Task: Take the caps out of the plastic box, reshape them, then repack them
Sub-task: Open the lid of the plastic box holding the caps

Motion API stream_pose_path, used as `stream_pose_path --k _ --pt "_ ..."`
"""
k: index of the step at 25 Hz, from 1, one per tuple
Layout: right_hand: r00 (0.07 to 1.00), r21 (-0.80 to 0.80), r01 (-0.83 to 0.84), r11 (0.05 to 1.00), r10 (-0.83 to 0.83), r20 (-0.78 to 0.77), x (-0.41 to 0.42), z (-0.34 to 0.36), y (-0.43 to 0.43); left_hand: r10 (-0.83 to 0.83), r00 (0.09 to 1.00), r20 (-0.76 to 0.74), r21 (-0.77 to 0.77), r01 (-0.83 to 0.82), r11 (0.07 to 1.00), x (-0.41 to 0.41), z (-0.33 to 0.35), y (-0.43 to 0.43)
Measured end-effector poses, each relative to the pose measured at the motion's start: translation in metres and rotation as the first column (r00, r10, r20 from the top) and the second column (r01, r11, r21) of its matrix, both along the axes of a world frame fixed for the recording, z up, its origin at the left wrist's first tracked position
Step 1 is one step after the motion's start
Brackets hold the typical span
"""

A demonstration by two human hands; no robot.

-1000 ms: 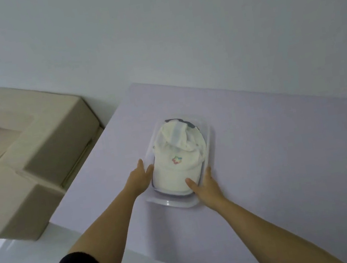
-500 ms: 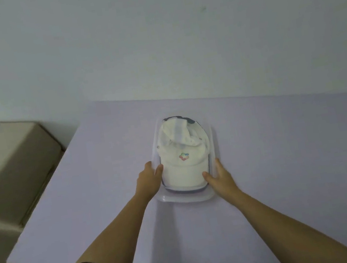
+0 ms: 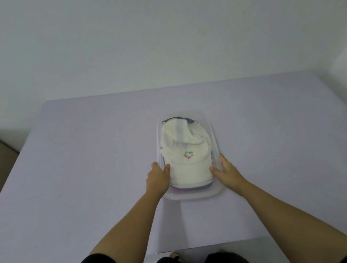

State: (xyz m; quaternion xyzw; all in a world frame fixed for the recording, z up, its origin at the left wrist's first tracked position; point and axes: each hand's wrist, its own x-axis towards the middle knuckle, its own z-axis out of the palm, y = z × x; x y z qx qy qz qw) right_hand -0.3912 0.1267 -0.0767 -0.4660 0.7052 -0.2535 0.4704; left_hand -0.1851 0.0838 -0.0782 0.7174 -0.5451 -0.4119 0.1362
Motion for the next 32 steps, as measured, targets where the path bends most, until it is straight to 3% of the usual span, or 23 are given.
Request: stream_pose_path --k 3,5,9,12,20,32 --pt "0.999 0.025 0.018 1.000 -0.019 0.048 -0.001 -0.006 0.000 0.036 0.999 -0.014 -0.027 -0.036 0.999 -0.002 -0.003 0.002" --pt "0.997 0.033 0.022 0.999 -0.024 0.076 -0.002 -0.008 -0.003 0.152 0.988 -0.008 -0.008 -0.152 0.988 0.001 -0.004 0.005" --pt "0.996 0.009 0.044 0.999 -0.045 0.073 0.002 -0.012 -0.002 0.329 0.942 -0.058 0.209 -0.311 0.927 0.005 -0.016 0.024" --pt "0.994 -0.034 0.092 0.995 -0.090 0.064 0.008 -0.015 0.000 0.397 0.914 -0.087 0.229 -0.369 0.901 0.004 -0.018 0.027" --pt "0.996 -0.026 0.094 0.995 -0.093 0.014 0.011 -0.017 -0.004 0.409 0.906 -0.105 0.276 -0.369 0.888 0.007 -0.005 0.028" --pt "0.990 -0.011 0.120 0.993 -0.119 0.073 0.010 -0.017 0.000 0.242 0.967 -0.077 0.226 -0.219 0.949 0.014 0.010 0.030"
